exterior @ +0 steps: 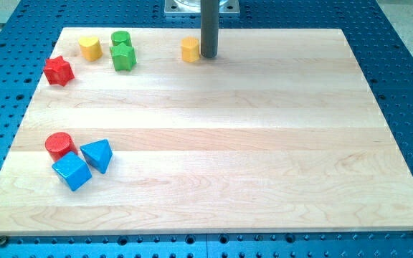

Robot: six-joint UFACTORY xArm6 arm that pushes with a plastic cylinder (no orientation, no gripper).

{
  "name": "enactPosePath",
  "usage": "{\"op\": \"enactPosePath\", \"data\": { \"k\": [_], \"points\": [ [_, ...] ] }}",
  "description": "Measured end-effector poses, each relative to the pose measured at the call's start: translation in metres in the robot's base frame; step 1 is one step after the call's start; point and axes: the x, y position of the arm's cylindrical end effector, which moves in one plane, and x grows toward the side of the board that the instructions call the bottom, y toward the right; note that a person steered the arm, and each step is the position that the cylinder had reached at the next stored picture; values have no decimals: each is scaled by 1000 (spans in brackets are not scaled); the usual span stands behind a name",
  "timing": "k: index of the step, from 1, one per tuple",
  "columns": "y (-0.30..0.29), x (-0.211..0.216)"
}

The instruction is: Move the green blocks diagonal to each other

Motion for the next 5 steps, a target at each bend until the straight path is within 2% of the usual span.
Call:
{"op": "enactPosePath", "data": {
  "k": [1, 4, 5],
  "points": [
    [-24, -43],
    [-209, -66],
    [-192, -28]
  ]
}}
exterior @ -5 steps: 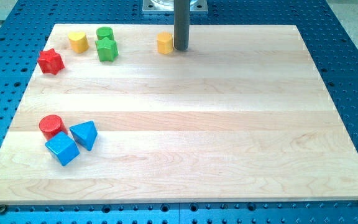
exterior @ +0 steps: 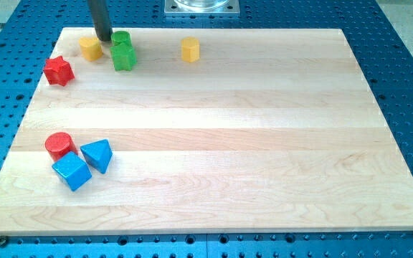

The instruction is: Move the green blocks diagonal to each other

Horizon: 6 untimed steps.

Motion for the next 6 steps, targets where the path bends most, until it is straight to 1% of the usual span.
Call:
{"op": "enactPosePath", "data": {
  "k": [1, 2, 4, 5, 6],
  "points": [
    [79, 53],
    [105, 76],
    [9, 28],
    [-17, 41],
    [5, 78]
  ]
}}
